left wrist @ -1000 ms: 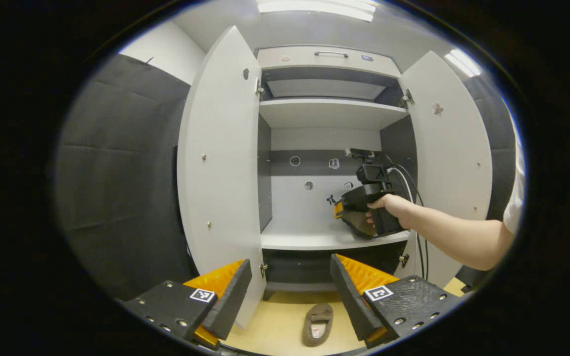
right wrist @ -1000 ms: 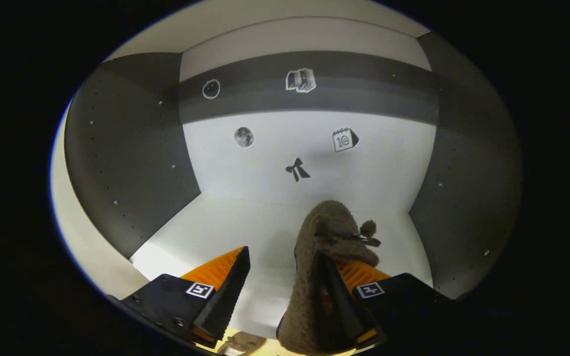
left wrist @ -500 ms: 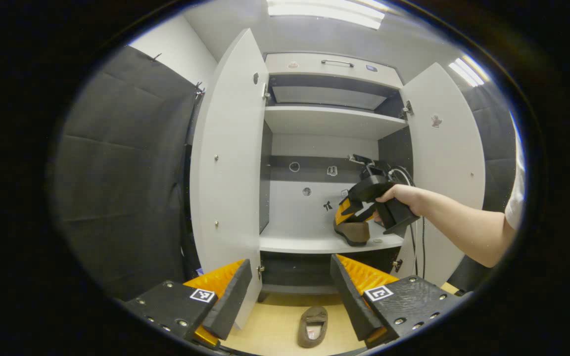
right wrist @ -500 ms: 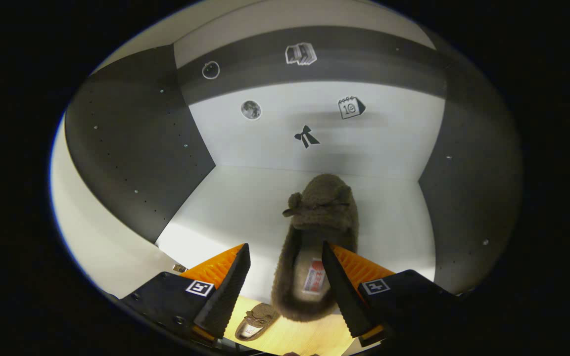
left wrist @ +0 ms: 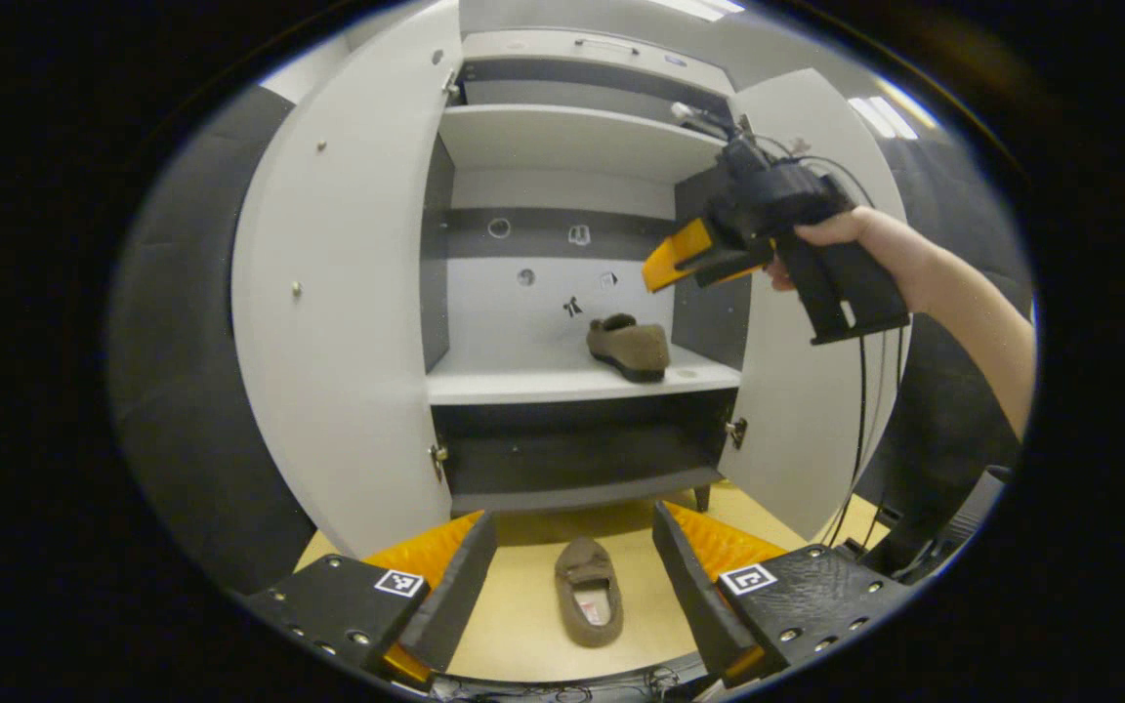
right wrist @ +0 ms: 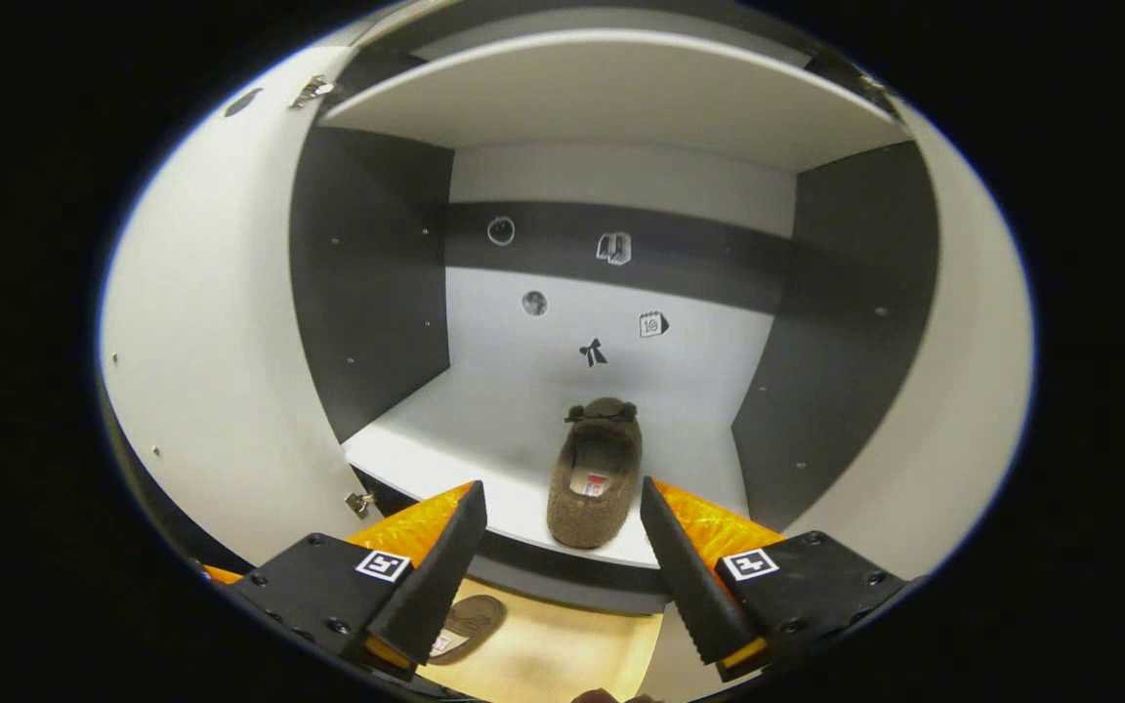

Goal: Grab one shoe with the right hand and put it into the shoe cabinet, grab the other shoe with the left hand and put it into the shoe cabinet; then close the right door with the right hand and the left door with the left hand.

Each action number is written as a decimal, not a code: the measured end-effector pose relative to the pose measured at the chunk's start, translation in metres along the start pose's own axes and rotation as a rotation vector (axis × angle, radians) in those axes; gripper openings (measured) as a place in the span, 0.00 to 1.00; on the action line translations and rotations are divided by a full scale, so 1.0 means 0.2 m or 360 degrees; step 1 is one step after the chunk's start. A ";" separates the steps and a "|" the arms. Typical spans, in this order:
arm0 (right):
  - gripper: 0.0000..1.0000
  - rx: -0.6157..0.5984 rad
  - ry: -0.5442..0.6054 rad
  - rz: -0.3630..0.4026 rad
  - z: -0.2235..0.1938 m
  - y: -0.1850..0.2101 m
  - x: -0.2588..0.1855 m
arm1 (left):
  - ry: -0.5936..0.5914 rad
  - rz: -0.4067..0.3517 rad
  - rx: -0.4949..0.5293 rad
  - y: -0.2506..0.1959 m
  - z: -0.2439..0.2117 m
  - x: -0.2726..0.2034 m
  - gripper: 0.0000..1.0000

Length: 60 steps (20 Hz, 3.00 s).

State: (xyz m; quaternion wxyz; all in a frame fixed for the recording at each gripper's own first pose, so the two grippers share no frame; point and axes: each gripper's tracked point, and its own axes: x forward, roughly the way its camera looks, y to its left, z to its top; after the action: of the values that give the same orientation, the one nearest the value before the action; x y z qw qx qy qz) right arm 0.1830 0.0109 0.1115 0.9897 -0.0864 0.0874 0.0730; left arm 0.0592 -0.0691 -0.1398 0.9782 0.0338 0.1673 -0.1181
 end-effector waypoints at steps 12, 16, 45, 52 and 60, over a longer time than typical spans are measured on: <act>0.98 0.0242 -0.0159 -0.0468 -0.70 -0.10 -0.87 | 0.0706 -0.0221 0.0151 0.03 -1.00 0.52 0.94; 0.98 0.0117 -0.0080 -0.0651 -0.91 -0.24 -1.09 | 0.0835 -0.0191 0.0002 0.07 -1.12 0.68 0.94; 0.97 0.0562 -0.0030 -0.1080 -1.30 -1.35 -1.28 | 0.0741 0.0025 -0.0092 -0.01 -0.93 0.78 0.02; 0.97 0.0532 -0.0076 -0.0978 -1.23 -1.47 -1.12 | 0.0394 0.0089 -0.0195 0.03 -0.99 0.76 0.01; 0.97 0.0543 -0.0147 -0.0960 -1.17 -1.54 -1.07 | 0.0035 0.0336 -0.0131 0.19 -0.99 0.95 0.01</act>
State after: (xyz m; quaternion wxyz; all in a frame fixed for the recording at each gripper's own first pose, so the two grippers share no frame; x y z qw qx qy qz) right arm -0.0147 -0.3608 -0.0269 0.9699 0.0616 0.0240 -0.2344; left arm 0.1786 -0.0530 -0.3884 0.9839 0.0123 0.1781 -0.0070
